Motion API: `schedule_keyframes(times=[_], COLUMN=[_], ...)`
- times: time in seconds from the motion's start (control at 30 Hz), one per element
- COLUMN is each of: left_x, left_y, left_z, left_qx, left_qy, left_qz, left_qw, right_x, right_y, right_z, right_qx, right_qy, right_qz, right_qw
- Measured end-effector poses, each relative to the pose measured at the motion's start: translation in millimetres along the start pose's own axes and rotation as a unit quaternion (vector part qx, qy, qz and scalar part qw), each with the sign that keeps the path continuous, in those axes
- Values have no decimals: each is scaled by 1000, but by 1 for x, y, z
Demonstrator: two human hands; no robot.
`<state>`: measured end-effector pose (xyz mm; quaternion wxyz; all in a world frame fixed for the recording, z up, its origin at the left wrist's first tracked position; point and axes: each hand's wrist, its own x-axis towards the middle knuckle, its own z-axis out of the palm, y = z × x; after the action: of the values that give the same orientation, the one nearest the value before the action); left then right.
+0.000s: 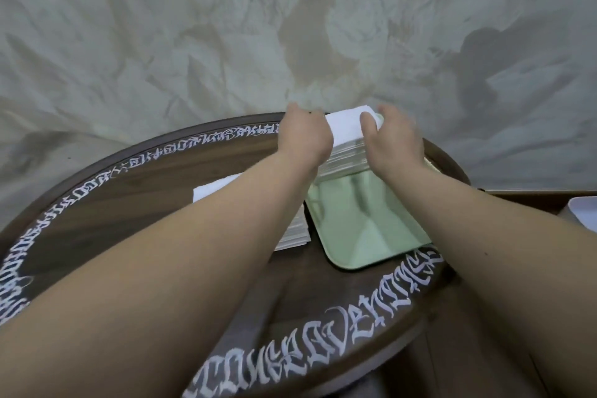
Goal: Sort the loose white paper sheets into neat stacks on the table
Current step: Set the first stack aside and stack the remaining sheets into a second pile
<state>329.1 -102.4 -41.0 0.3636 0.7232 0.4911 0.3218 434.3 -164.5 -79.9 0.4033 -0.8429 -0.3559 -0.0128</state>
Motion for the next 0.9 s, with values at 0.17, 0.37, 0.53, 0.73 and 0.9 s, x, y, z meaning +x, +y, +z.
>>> schedule_keyframes(times=[0.17, 0.37, 0.53, 0.73, 0.9], left_x=[-18, -47, -65, -59, -60], left_y=[-23, -103, -134, -139, -152], left_z=[-66, -125, -132, -143, -160], left_qx=[-24, 104, -135, -158, -136], left_qy=[24, 33, -41, -86, -95], left_qz=[24, -131, -279, -322, -369], left_qw=[999, 985, 950, 930, 914], right_x=[-49, -99, -111, -117, -122], right_y=[-36, -58, -61, -72, -77], right_z=[2, 29, 37, 46, 56], right_qx=[97, 9, -23, -22, 50], right_qy=[-26, -197, -240, -275, -312], right_qz=[-44, -30, 34, 48, 80], right_qw=[994, 980, 970, 960, 945])
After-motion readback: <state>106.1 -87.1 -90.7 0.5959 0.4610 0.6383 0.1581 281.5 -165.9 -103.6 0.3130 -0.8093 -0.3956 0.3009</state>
